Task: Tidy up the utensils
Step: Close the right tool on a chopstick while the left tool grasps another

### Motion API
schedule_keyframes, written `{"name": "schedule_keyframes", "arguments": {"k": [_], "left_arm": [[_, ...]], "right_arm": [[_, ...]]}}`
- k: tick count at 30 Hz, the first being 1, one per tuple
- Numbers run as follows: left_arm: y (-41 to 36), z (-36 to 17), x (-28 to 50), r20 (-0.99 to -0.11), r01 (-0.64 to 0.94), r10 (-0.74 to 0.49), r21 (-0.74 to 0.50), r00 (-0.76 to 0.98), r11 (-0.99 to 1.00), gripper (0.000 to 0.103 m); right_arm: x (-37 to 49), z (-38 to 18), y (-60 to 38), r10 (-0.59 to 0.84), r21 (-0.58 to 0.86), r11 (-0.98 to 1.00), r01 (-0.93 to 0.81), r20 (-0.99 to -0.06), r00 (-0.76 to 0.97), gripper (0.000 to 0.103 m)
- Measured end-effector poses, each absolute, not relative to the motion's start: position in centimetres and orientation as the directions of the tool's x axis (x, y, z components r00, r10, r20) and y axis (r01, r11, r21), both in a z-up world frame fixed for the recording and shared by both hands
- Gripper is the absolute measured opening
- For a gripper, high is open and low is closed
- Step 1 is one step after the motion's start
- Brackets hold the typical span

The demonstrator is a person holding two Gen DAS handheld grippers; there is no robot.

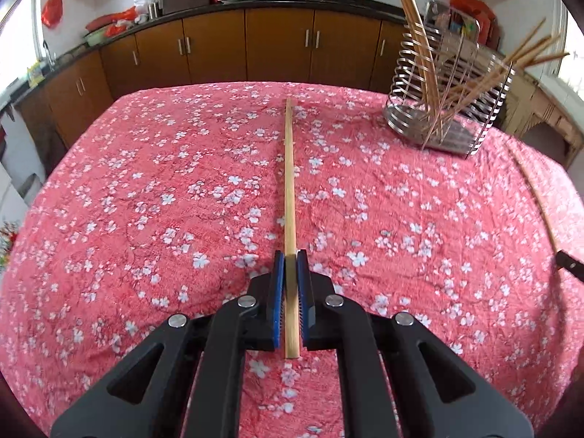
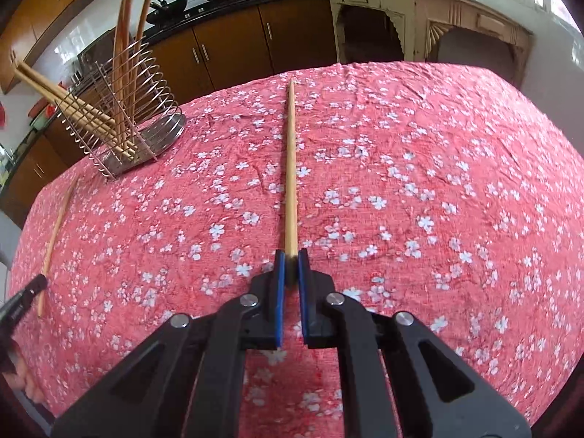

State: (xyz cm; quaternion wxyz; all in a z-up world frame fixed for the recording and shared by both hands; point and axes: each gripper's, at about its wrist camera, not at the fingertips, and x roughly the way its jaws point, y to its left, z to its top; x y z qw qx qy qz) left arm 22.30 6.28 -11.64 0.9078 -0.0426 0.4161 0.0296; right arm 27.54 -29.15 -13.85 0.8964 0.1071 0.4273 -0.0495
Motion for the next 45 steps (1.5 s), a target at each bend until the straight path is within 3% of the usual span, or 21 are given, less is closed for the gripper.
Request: {"name": "schedule_keyframes", "arguments": {"k": [2, 3, 4, 6, 21, 29, 45], "left_arm": [[6.7, -11.4, 22.4, -0.75, -0.079, -0.011, -0.084, 0.661, 0.993, 0.009], [6.7, -11.3, 22.2, -0.746, -0.075, -0.016, -0.088, 0.665, 0.993, 0.018], [6.7, -11.1, 21.8, -0.742, -0.07, -0.018, -0.088, 0.67, 0.994, 0.039], [6.5, -10.6, 20.8, -0.72, -0.065, 0.0, -0.063, 0.694, 0.996, 0.055], [6.7, -11.7, 20.6, -0.764, -0.081, 0.001, -0.066, 0.645, 0.995, 0.055], [5.4, -11.9, 21.1, -0.776, -0.08, 0.068, 0.023, 0.627, 0.997, 0.056], [5.3, -11.8, 21.0, -0.775, -0.08, 0.064, 0.017, 0.628, 0.997, 0.056]], "right_arm": [[27.5, -14.0, -28.7, -0.013, 0.132, 0.975, 0.179, -0.77, 0.638, 0.008], [27.4, -14.1, -28.4, -0.028, 0.111, 0.978, 0.175, -0.765, 0.644, 0.009], [27.2, -14.2, -28.0, -0.041, 0.09, 0.982, 0.168, -0.761, 0.647, 0.009], [27.2, -14.2, -27.8, -0.043, 0.086, 0.982, 0.166, -0.761, 0.647, 0.012], [27.1, -14.4, -27.9, -0.044, 0.082, 0.983, 0.163, -0.762, 0.646, 0.015], [27.2, -14.4, -27.9, -0.044, 0.081, 0.983, 0.163, -0.762, 0.646, 0.015], [27.1, -14.4, -27.9, -0.053, 0.071, 0.984, 0.166, -0.763, 0.644, 0.015]]}}
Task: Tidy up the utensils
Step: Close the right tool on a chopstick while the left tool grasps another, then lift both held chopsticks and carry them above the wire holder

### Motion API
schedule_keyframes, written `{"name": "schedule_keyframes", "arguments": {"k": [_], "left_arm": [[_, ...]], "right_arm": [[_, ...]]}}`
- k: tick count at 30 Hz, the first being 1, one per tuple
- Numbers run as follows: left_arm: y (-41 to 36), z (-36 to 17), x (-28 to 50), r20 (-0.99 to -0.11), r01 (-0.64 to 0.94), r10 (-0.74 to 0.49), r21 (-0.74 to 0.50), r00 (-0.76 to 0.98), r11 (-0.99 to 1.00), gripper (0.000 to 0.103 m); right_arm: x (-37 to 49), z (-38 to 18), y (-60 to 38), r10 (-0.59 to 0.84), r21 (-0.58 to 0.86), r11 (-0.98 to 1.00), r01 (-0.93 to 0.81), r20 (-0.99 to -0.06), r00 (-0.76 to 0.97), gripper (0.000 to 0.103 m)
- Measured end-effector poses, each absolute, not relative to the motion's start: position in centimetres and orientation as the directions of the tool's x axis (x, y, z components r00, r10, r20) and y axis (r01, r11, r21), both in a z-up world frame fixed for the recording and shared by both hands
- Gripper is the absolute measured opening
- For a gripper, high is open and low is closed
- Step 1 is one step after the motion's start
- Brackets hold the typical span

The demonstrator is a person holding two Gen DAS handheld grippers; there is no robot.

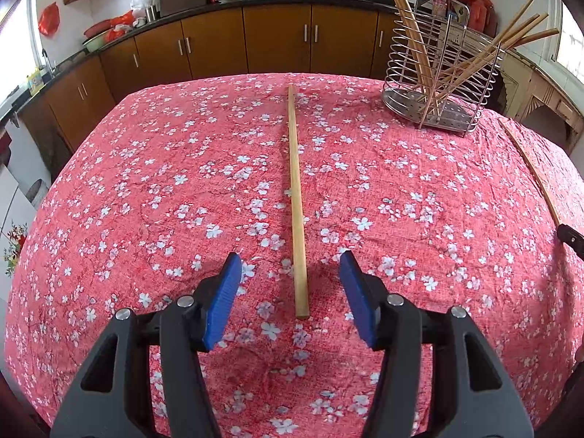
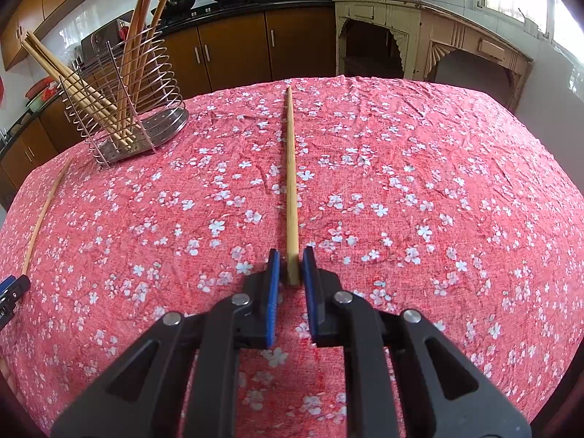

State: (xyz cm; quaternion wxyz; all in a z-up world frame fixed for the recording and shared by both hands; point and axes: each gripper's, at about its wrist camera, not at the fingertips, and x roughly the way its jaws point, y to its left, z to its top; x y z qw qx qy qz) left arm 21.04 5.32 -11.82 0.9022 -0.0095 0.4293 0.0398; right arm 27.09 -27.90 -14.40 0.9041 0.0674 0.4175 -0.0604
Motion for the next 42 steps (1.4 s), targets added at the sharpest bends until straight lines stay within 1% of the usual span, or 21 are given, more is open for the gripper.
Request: {"name": "schedule_keyframes", "arguments": {"k": [12, 14, 16, 18, 20, 21, 22, 28, 30, 34, 39, 42], "left_arm": [[5.3, -11.6, 20.0, -0.776, -0.058, 0.054, 0.023, 0.629, 0.998, 0.055], [5.2, -11.6, 19.9, -0.774, -0.055, 0.055, 0.026, 0.631, 0.998, 0.05], [5.1, -11.6, 19.9, -0.772, -0.051, 0.057, 0.032, 0.633, 0.998, 0.04], [5.1, -11.6, 19.8, -0.771, -0.043, 0.053, 0.034, 0.635, 0.999, 0.035], [4.9, -11.5, 19.8, -0.769, -0.04, 0.055, 0.038, 0.636, 0.998, 0.025], [4.8, -11.5, 19.7, -0.769, -0.037, 0.057, 0.043, 0.637, 0.998, 0.015], [4.7, -11.5, 19.7, -0.769, -0.033, 0.056, 0.045, 0.637, 0.998, 0.008], [5.0, -11.6, 19.0, -0.766, 0.004, 0.016, 0.025, 0.643, 1.0, 0.007], [5.4, -11.3, 18.5, -0.757, 0.01, -0.004, 0.004, 0.653, 1.0, 0.007], [6.2, -9.2, 17.1, -0.689, 0.023, -0.03, -0.019, 0.724, 1.0, 0.007], [6.4, -5.3, 14.8, -0.548, 0.038, -0.044, -0.023, 0.835, 0.999, 0.007], [6.5, -3.4, 14.1, -0.484, 0.03, -0.045, -0.04, 0.874, 0.999, 0.007]], "right_arm": [[26.5, -14.4, -28.3, -0.054, 0.073, 0.983, 0.169, -0.763, 0.644, 0.015], [26.5, -14.4, -28.1, -0.055, 0.071, 0.983, 0.169, -0.764, 0.643, 0.015], [26.5, -14.4, -28.2, -0.056, 0.07, 0.983, 0.169, -0.764, 0.643, 0.015], [26.5, -14.3, -28.2, -0.056, 0.071, 0.983, 0.169, -0.764, 0.643, 0.015], [26.5, -14.3, -28.0, -0.058, 0.068, 0.983, 0.169, -0.764, 0.643, 0.014], [26.5, -14.3, -28.1, -0.057, 0.069, 0.983, 0.169, -0.764, 0.643, 0.008], [26.4, -14.2, -28.0, -0.053, 0.073, 0.983, 0.167, -0.763, 0.644, 0.008], [25.3, -13.9, -28.7, -0.039, 0.101, 0.98, 0.173, -0.753, 0.657, 0.008], [24.5, -13.3, -29.0, -0.052, 0.095, 0.98, 0.175, -0.726, 0.686, 0.008], [22.7, -11.3, -29.4, -0.079, 0.079, 0.982, 0.172, -0.655, 0.751, 0.008], [20.6, -7.8, -29.7, -0.114, 0.06, 0.983, 0.171, -0.528, 0.842, 0.008], [19.3, -5.1, -29.6, -0.123, 0.056, 0.985, 0.163, -0.436, 0.892, 0.008]]}}
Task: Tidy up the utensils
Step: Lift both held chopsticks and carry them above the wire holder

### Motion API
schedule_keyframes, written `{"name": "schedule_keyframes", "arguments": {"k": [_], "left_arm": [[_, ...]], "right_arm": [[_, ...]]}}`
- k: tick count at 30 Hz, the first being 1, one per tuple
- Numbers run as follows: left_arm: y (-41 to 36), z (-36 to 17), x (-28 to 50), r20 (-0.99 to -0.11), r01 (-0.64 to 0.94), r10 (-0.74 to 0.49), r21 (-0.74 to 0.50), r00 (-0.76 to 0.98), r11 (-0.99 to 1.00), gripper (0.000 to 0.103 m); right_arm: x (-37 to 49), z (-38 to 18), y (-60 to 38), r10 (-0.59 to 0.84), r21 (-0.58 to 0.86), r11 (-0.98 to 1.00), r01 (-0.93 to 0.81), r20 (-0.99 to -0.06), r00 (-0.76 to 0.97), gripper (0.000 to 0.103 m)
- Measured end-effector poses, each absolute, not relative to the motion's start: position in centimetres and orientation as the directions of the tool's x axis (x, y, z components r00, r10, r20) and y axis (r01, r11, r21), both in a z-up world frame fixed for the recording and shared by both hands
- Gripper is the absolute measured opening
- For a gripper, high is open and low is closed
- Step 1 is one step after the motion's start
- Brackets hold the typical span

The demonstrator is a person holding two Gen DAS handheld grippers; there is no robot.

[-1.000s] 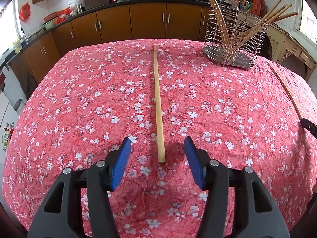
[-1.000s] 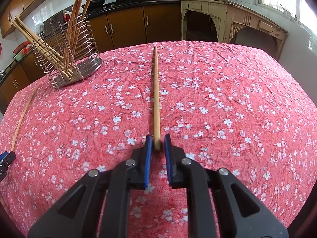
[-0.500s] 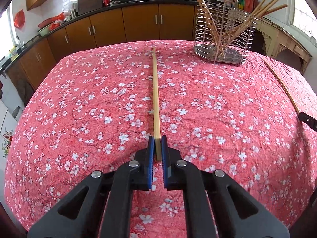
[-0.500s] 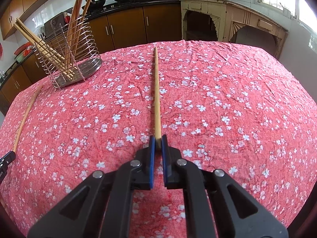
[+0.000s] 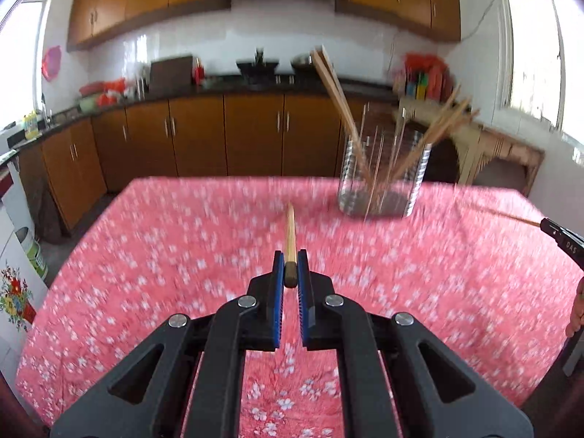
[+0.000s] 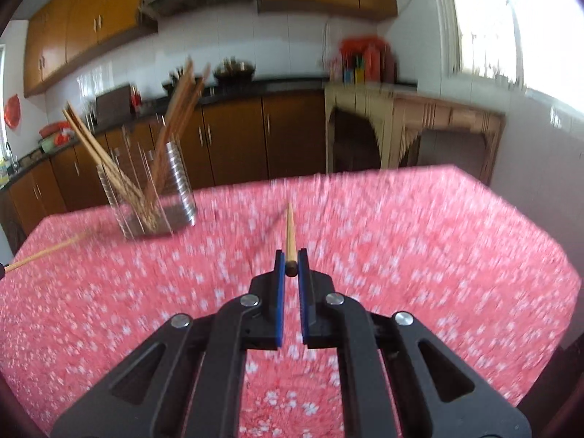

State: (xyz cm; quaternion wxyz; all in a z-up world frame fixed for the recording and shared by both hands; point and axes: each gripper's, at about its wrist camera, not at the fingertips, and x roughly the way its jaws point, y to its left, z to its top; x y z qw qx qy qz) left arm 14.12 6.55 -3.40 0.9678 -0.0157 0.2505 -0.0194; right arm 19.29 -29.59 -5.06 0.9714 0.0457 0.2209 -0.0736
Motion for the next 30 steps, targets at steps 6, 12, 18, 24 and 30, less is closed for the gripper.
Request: {"name": "schedule_keyframes", "arguments": {"k": [6, 12, 18, 24, 30], "left_arm": [[6.9, 0.5, 12.5, -0.336, 0.003, -0.021, -0.055, 0.942, 0.998, 0.007], [7.3, 3.0, 12.6, -0.264, -0.02, -0.001, -0.074, 0.964, 0.997, 0.007], [7.6, 4.9, 13.0, -0.225, -0.033, 0.011, -0.098, 0.974, 0.995, 0.007], [7.9, 6.3, 13.3, -0.206, -0.033, 0.006, -0.126, 0.979, 0.992, 0.007], [7.6, 7.2, 13.5, -0.19, -0.018, -0.008, -0.132, 0.982, 0.991, 0.007]], "right_arm": [[18.6, -0.9, -29.8, -0.107, 0.079, 0.987, 0.139, -0.32, 0.941, 0.008], [18.8, 1.7, -30.5, -0.065, 0.142, 0.984, 0.107, -0.272, 0.96, 0.008], [19.1, 4.1, -31.0, -0.028, 0.187, 0.98, 0.072, -0.228, 0.973, 0.008], [19.0, 5.4, -30.7, 0.006, 0.208, 0.977, 0.037, -0.2, 0.98, 0.008], [18.6, 6.4, -30.3, 0.031, 0.214, 0.977, 0.007, -0.177, 0.984, 0.008]]}}
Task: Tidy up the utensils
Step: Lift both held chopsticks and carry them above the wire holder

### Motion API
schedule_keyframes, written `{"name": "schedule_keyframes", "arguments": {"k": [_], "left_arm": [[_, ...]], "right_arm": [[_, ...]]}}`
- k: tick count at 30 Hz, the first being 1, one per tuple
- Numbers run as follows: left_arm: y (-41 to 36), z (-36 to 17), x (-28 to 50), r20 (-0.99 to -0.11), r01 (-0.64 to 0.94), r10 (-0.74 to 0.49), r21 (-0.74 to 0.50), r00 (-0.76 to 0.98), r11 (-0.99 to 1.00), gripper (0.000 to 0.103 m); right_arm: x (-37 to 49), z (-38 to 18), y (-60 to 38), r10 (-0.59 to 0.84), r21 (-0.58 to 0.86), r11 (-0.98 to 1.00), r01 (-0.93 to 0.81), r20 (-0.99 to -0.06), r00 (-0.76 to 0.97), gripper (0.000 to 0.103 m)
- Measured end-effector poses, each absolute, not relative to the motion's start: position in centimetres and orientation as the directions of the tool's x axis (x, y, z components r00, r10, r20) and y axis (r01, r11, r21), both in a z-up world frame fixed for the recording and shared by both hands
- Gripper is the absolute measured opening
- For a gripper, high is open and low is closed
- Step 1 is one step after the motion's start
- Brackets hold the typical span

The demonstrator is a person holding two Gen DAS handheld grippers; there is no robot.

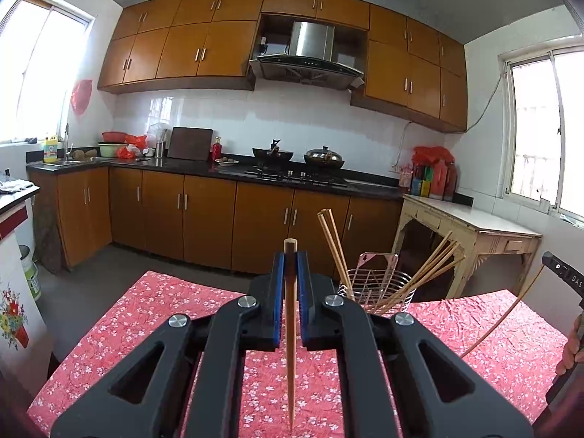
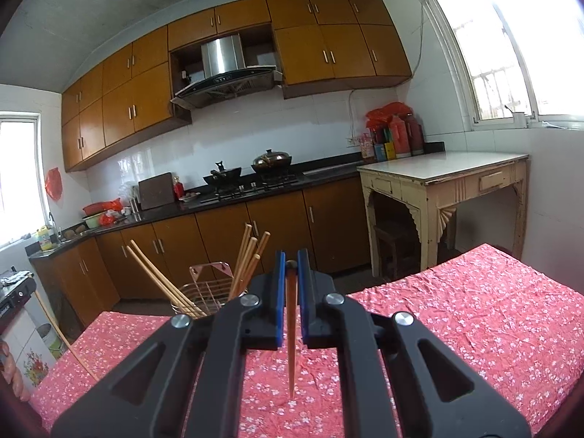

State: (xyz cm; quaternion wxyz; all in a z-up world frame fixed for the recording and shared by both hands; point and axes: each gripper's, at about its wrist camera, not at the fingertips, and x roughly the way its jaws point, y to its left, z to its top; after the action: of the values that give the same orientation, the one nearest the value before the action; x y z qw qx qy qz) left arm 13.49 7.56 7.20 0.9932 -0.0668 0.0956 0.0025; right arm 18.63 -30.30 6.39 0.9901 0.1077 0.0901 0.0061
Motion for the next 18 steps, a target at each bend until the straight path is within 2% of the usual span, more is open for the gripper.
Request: {"name": "schedule_keyframes", "arguments": {"k": [9, 18], "left_arm": [[7.1, 8.0, 14.3, -0.188, 0.013, -0.043, -0.156, 0.981, 0.988, 0.007], [5.3, 13.2, 16.8, -0.112, 0.067, -0.088, -0.183, 0.99, 0.981, 0.007]], "right_arm": [[19.0, 8.2, -29.2, 0.101, 0.233, 0.97, -0.063, -0.155, 0.983, 0.008], [20.2, 14.2, -27.1, 0.203, 0.273, 0.943, -0.188, -0.027, 0.979, 0.008]]}}
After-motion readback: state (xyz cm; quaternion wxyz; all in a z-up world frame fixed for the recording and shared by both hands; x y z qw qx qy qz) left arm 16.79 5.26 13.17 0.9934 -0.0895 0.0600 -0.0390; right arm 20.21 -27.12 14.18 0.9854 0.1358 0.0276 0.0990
